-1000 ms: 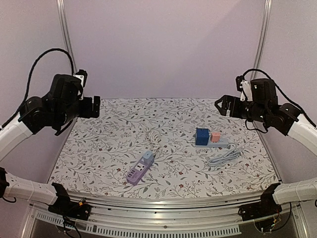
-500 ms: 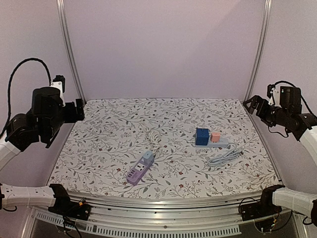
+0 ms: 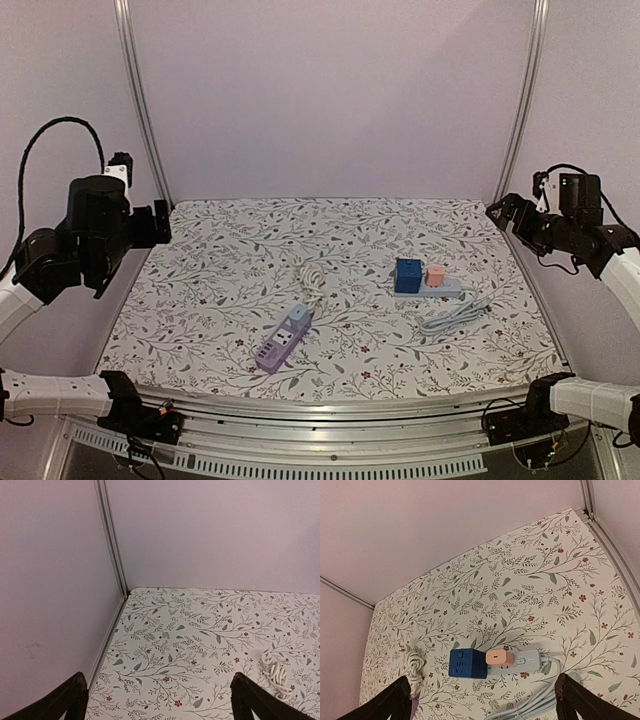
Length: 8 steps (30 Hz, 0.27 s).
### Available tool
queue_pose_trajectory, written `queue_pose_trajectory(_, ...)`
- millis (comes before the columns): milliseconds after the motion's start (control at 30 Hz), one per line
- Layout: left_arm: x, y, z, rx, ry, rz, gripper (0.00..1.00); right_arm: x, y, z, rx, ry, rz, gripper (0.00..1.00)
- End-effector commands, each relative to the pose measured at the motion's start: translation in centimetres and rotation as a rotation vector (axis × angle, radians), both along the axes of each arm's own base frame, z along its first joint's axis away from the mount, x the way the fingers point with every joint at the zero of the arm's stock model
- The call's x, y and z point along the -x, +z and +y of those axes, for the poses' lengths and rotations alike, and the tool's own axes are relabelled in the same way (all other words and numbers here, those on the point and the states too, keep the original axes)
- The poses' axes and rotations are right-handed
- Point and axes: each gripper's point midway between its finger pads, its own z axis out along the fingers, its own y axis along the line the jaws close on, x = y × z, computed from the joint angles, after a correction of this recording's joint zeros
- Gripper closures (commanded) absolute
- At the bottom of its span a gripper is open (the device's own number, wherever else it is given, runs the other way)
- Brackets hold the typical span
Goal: Insert the plug
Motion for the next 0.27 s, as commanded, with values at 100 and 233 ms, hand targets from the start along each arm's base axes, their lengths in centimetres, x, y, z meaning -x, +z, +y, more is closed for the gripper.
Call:
queue_pose_trajectory(100, -0.47, -1.11, 0.21, -0.023, 0.028, 0.025, 0.01, -0.35, 1.67, 0.8, -0.002, 0.06, -0.074, 0.01)
queue_pose_trajectory(233, -0.86, -1.47, -0.16, -0.029, 0.025, 0.028, 0.01, -0.42, 1.7, 0.68, 0.012, 0.059, -0.077, 0.01)
